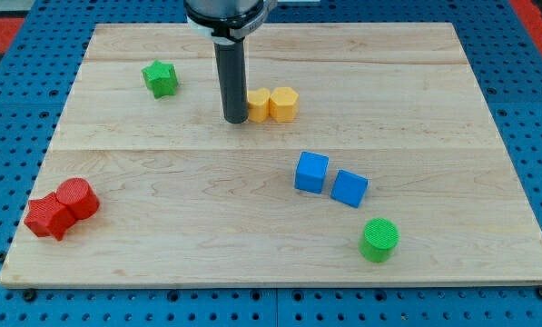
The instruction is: Push the blue triangle a bit right and up
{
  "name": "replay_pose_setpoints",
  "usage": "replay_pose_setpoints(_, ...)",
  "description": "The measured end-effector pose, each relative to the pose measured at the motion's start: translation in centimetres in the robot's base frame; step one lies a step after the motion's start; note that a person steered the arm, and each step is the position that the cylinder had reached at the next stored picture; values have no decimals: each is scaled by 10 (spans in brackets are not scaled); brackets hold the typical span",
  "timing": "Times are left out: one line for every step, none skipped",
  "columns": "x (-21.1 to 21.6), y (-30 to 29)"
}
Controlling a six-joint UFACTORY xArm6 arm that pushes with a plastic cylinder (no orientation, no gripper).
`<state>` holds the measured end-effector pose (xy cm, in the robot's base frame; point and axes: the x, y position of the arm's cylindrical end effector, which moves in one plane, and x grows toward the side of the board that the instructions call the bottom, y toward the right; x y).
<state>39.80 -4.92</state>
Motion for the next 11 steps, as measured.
replay_pose_setpoints(40,0)
replay_pose_setpoints(53,0)
replay_pose_setpoints(94,4)
replay_pose_setpoints(118,37)
replay_pose_setpoints(115,89)
replay_pose_setpoints(111,137)
replay_pose_setpoints(111,137)
replay_pose_setpoints(111,137)
replay_pose_setpoints(113,146)
replay_pose_setpoints(111,179)
replay_pose_setpoints(112,198)
